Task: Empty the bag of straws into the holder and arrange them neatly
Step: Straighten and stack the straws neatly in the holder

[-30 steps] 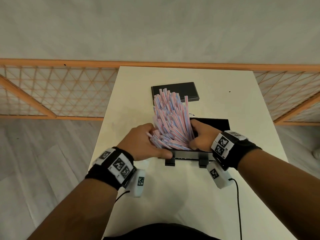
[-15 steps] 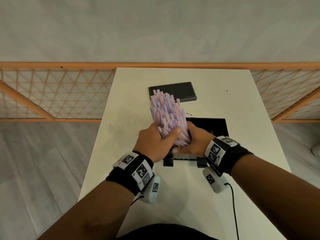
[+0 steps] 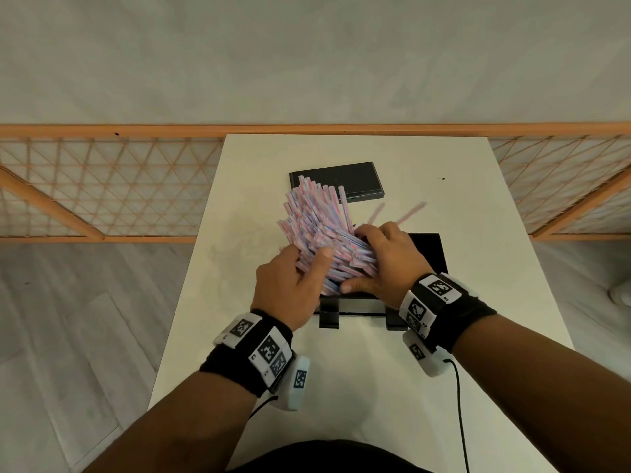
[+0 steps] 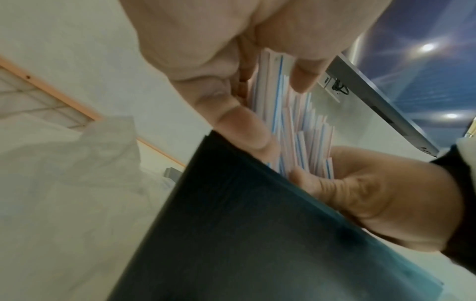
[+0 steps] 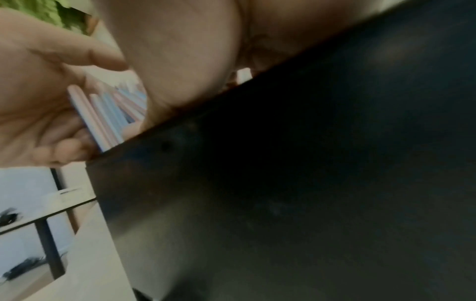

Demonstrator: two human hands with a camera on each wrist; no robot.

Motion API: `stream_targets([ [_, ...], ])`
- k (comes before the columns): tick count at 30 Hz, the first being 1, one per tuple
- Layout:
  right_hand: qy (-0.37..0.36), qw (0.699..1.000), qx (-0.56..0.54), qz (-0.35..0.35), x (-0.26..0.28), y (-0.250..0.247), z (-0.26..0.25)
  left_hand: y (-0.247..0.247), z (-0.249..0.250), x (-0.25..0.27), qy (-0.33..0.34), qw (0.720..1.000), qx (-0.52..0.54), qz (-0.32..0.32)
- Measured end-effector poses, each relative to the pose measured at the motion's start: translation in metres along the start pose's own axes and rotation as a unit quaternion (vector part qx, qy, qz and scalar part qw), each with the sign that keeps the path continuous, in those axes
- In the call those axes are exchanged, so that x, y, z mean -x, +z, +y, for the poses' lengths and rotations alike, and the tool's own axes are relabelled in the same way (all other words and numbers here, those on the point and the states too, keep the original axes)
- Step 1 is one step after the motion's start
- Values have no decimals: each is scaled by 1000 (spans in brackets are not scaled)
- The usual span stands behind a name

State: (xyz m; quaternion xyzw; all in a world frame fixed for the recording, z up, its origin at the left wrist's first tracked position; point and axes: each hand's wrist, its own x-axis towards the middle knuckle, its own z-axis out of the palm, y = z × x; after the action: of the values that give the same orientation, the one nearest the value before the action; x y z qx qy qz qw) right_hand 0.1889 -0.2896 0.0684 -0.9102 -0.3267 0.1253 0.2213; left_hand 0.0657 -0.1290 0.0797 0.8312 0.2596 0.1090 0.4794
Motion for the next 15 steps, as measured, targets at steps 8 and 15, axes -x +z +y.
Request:
stream_targets([
  [8, 146, 987, 39, -54, 20, -16, 15, -7, 4, 1, 14, 995, -2, 98],
  [15, 163, 983, -40, -77, 6, -17, 3, 9, -4, -7, -123, 989, 63, 59],
])
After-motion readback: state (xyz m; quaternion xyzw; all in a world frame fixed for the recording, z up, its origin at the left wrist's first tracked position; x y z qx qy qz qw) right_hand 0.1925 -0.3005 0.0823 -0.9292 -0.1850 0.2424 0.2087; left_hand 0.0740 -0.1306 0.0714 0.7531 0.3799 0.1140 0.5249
